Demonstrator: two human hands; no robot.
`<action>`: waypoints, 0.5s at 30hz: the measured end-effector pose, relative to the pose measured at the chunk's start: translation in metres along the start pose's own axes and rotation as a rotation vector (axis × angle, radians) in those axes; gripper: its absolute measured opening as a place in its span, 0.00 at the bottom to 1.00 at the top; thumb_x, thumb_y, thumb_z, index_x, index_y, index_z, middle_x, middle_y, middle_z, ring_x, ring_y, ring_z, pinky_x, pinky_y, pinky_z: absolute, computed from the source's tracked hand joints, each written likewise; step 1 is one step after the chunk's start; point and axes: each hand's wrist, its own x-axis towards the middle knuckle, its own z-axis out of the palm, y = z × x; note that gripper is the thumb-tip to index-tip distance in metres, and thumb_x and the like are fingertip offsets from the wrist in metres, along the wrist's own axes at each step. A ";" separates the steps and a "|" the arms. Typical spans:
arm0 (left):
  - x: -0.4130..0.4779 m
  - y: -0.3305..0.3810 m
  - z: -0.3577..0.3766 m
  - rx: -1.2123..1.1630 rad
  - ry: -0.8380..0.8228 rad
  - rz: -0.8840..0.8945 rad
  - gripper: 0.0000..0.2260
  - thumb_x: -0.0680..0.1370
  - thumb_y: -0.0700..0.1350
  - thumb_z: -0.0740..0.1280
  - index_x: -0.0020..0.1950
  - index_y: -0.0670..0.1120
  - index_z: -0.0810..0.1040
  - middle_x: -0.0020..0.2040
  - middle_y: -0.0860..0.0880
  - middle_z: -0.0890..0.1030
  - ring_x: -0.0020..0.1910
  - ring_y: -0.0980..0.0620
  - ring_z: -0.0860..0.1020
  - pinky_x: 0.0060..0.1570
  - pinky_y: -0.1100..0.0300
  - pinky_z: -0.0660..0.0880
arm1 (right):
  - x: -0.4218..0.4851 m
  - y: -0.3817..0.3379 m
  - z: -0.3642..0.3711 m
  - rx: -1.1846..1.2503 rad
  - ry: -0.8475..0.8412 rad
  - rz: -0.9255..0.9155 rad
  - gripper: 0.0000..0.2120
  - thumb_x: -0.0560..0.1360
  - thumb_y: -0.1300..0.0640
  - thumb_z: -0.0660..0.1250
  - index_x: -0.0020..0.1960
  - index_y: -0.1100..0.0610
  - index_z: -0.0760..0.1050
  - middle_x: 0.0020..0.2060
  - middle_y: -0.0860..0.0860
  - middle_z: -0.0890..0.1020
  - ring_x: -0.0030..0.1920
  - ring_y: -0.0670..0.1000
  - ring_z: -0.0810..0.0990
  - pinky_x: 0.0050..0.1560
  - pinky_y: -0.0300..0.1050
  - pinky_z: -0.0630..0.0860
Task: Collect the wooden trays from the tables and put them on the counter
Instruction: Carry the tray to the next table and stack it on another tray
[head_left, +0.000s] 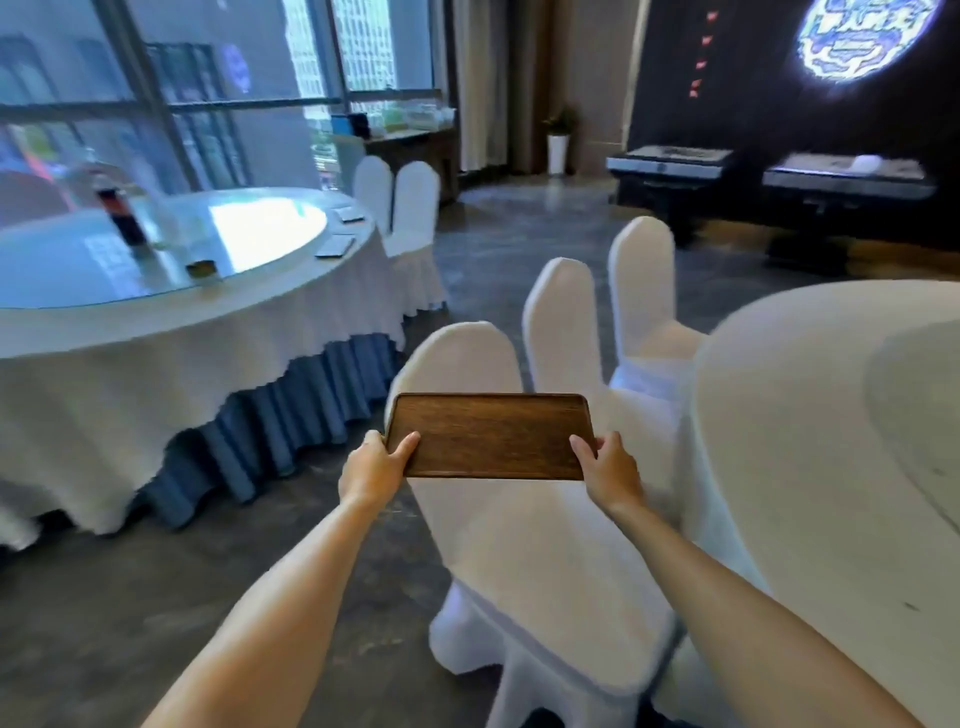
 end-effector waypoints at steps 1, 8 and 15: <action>0.015 -0.016 -0.017 -0.013 0.021 -0.013 0.24 0.76 0.60 0.60 0.54 0.39 0.72 0.52 0.40 0.80 0.52 0.40 0.78 0.46 0.52 0.72 | 0.002 -0.018 0.022 0.011 -0.024 -0.017 0.21 0.79 0.49 0.59 0.62 0.65 0.67 0.59 0.61 0.78 0.59 0.62 0.76 0.56 0.52 0.72; 0.087 -0.103 -0.128 -0.022 0.163 -0.111 0.23 0.77 0.60 0.60 0.55 0.39 0.72 0.47 0.44 0.78 0.43 0.46 0.75 0.42 0.54 0.71 | 0.020 -0.119 0.159 0.040 -0.195 -0.147 0.14 0.79 0.49 0.58 0.53 0.61 0.67 0.51 0.59 0.78 0.51 0.59 0.77 0.47 0.46 0.70; 0.169 -0.156 -0.179 -0.036 0.241 -0.188 0.19 0.77 0.59 0.61 0.49 0.42 0.69 0.44 0.45 0.76 0.42 0.47 0.74 0.38 0.55 0.67 | 0.068 -0.194 0.259 0.024 -0.268 -0.223 0.22 0.78 0.49 0.60 0.63 0.65 0.67 0.60 0.62 0.77 0.60 0.62 0.75 0.59 0.54 0.71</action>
